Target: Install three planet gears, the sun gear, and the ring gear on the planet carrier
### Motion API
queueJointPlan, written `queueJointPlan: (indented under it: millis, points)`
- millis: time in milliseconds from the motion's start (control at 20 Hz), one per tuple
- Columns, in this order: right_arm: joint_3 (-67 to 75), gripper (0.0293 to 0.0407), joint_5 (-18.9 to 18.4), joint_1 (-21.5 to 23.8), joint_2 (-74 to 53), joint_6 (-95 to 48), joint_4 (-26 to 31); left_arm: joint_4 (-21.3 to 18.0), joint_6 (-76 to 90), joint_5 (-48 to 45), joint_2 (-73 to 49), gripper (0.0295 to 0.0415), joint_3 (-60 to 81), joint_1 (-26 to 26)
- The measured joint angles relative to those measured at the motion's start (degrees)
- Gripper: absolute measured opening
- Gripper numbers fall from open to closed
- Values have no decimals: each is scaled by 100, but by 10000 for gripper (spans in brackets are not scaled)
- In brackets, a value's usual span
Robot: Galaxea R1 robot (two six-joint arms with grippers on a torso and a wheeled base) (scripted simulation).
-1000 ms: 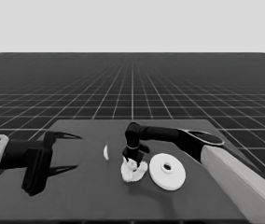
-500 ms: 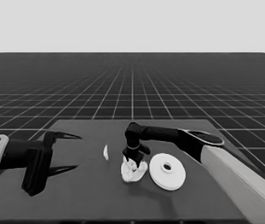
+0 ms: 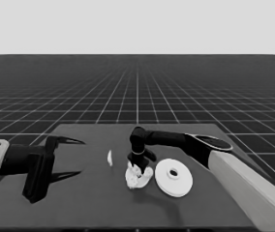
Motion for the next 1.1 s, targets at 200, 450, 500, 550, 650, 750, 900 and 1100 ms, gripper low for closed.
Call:
queueJointPlan:
  millis: [200,450,500,550,650,750,900,1100]
  points:
    - [0,310,0,0,0,240,0,0,0,0,0,385,0,0]
    - [-1,310,0,0,-1,540,0,0,0,0,0,385,0,0]
    - [-1,310,0,0,-1,600,-1,0,0,0,0,385,0,0]
    - [-1,310,0,0,-1,660,-1,0,0,0,0,385,0,0]
    - [-1,310,0,0,-1,780,-1,0,0,0,0,385,0,0]
    - [-1,310,0,-4,-1,900,-1,0,0,0,0,385,0,0]
    - [-2,310,0,-6,-1,1080,-1,0,0,0,0,385,0,0]
    - [-2,310,0,-7,-2,1320,-2,0,0,0,0,385,0,0]
